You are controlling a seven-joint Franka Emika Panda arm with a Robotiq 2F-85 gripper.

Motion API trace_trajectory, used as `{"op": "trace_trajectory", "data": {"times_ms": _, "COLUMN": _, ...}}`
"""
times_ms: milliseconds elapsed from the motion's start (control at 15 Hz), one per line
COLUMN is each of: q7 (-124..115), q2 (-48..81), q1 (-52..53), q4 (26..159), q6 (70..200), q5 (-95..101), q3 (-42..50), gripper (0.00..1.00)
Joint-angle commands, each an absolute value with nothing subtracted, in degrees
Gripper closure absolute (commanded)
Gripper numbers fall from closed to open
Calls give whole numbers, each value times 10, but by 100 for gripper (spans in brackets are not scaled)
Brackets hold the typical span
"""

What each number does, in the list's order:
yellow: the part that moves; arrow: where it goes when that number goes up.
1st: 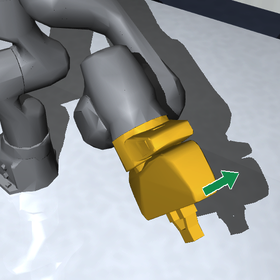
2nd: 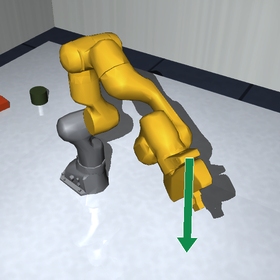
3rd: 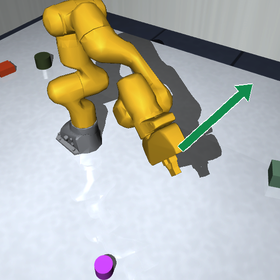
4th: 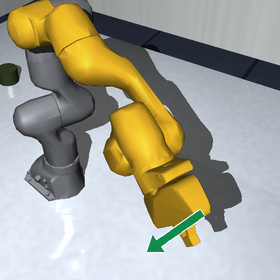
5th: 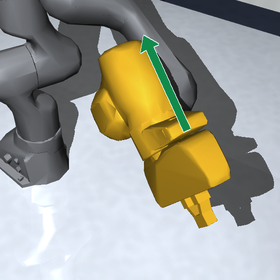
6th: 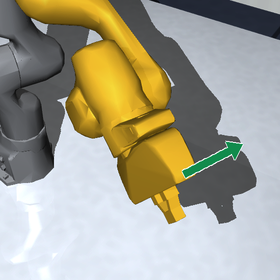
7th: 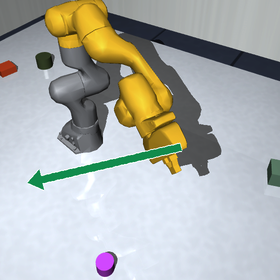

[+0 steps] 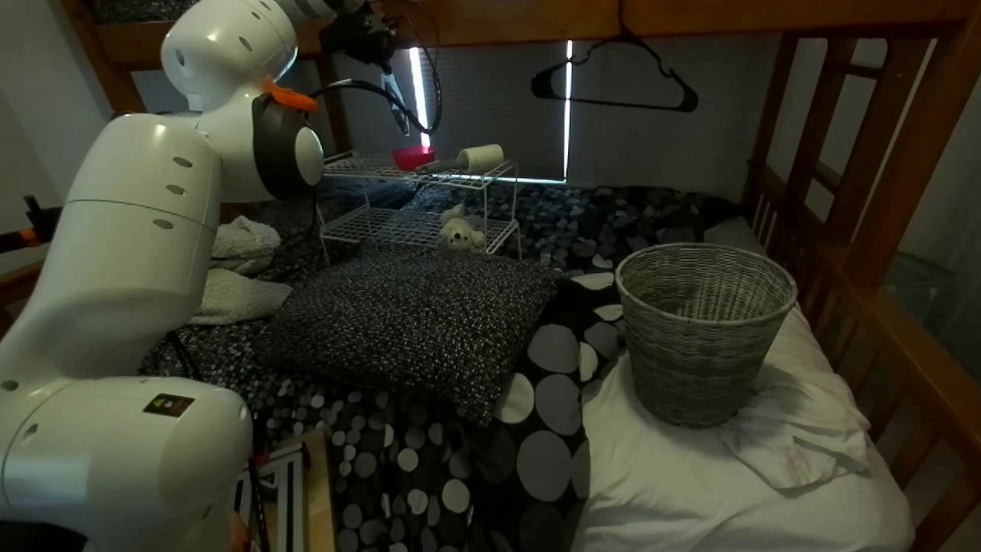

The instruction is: Pick up the sun glasses in the plastic and put them in the pink bowl on the top white rack

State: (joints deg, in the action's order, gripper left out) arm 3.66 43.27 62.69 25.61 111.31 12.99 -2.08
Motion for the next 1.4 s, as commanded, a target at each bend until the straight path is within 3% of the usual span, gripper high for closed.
{"op": "trace_trajectory", "data": {"times_ms": 0, "q7": 24, "q2": 426, "q1": 629, "q4": 269, "q6": 1113, "q5": 130, "q3": -11, "gripper": 100}}
{"op": "trace_trajectory", "data": {"times_ms": 400, "q7": 17, "q2": 413, "q1": 643, "q4": 272, "q6": 938, "q5": 157, "q3": 12, "gripper": 100}}
{"op": "trace_trajectory", "data": {"times_ms": 933, "q7": 18, "q2": 424, "q1": 652, "q4": 266, "q6": 923, "q5": 199, "q3": 37, "gripper": 100}}
{"op": "trace_trajectory", "data": {"times_ms": 1000, "q7": 23, "q2": 431, "q1": 648, "q4": 262, "q6": 921, "q5": 194, "q3": 34, "gripper": 74}}
{"op": "trace_trajectory", "data": {"times_ms": 1067, "q7": 29, "q2": 437, "q1": 647, "q4": 258, "q6": 918, "q5": 192, "q3": 32, "gripper": 73}}
{"op": "trace_trajectory", "data": {"times_ms": 1333, "q7": 27, "q2": 453, "q1": 647, "q4": 253, "q6": 907, "q5": 198, "q3": 39, "gripper": 44}}
